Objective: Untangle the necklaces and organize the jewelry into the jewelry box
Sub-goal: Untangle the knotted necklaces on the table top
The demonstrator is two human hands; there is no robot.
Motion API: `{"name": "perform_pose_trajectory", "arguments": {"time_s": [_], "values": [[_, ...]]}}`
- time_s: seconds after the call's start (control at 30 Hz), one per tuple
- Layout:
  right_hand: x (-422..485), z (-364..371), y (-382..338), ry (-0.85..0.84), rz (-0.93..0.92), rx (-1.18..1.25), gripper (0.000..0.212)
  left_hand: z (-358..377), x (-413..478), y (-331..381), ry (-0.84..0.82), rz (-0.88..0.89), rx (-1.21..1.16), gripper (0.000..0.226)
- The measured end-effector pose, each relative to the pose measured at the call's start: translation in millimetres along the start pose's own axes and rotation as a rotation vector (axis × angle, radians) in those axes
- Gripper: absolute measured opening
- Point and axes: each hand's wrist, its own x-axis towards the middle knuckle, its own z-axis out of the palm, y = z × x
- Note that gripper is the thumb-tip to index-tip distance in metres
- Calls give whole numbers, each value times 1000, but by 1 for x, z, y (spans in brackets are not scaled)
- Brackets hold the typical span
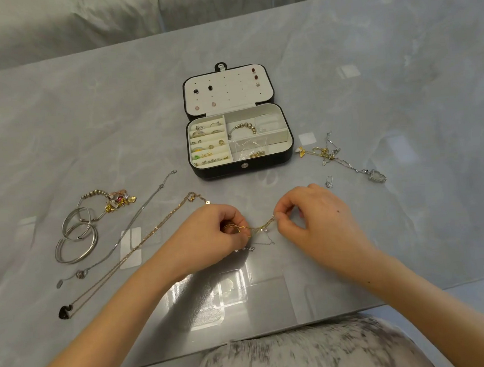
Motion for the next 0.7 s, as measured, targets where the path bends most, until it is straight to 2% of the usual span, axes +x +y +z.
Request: {"name": "perform_pose_trajectory", "arguments": {"time_s": [0.1, 0.3, 0.47, 0.6, 0.7], "values": [[2, -9, 4, -38, 87, 127, 10, -1, 0, 0, 15, -6, 13, 6], [3, -20, 7, -124, 360, 735, 17, -2, 0, 0, 61, -4, 20, 12], [6, -21, 6, -94, 496, 1067, 24, 4, 2, 0, 95, -5, 42, 10], [4, -21, 3, -47, 493, 1117, 22, 7, 2, 2, 124, 15, 123, 10], [4, -18, 1, -15, 459, 1068, 23, 8, 3, 4, 135, 27, 123, 9]]}}
